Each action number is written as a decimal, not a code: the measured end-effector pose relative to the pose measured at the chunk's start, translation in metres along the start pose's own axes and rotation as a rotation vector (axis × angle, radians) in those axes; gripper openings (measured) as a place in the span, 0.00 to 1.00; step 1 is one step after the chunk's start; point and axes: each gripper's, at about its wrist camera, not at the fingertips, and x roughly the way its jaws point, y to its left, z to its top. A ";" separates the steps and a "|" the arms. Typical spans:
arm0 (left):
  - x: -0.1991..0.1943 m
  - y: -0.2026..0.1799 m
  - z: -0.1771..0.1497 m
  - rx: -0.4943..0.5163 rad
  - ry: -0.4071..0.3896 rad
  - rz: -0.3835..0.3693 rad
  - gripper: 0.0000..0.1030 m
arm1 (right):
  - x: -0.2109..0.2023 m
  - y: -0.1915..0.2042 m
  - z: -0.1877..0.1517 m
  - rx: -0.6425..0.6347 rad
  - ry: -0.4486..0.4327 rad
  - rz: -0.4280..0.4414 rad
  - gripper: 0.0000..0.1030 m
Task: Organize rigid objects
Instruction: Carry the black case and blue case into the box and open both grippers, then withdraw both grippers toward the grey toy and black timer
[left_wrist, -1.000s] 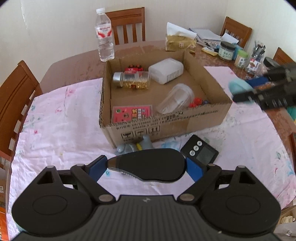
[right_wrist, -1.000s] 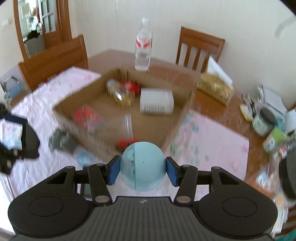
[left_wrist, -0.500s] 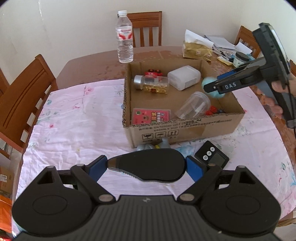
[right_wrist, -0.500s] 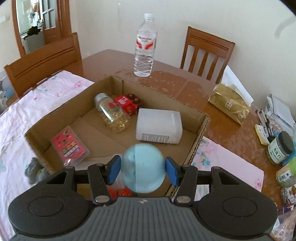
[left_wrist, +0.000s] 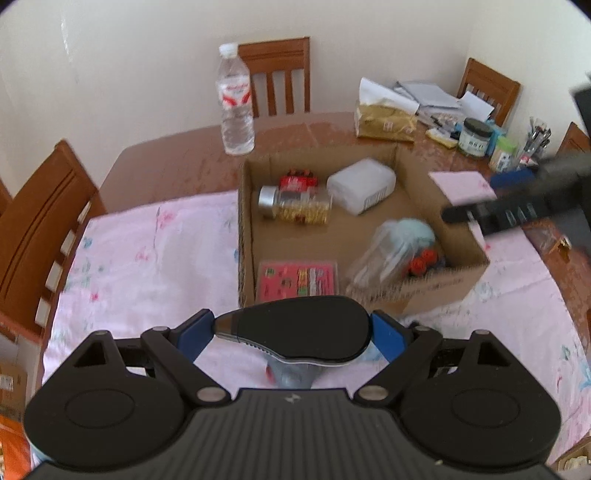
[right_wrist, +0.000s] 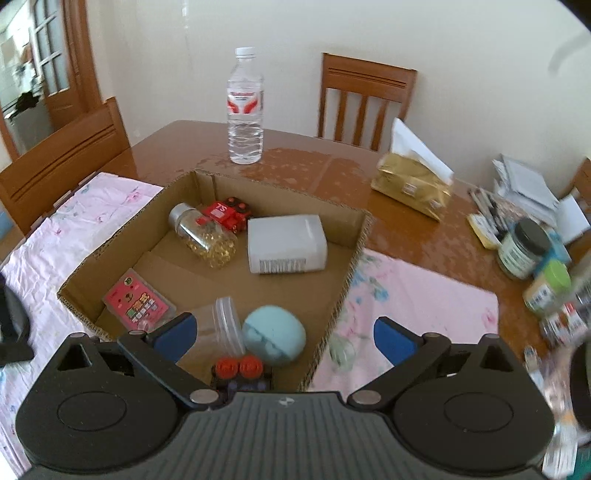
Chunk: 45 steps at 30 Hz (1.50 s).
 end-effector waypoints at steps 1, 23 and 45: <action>0.002 -0.001 0.005 0.006 -0.007 -0.003 0.87 | -0.004 0.001 -0.003 0.007 0.001 -0.007 1.00; 0.091 -0.002 0.087 0.064 -0.064 0.009 0.96 | -0.045 -0.011 -0.059 0.104 0.065 -0.178 1.00; 0.035 0.037 0.019 -0.040 -0.080 0.073 0.98 | -0.011 0.032 -0.069 0.109 0.123 -0.108 1.00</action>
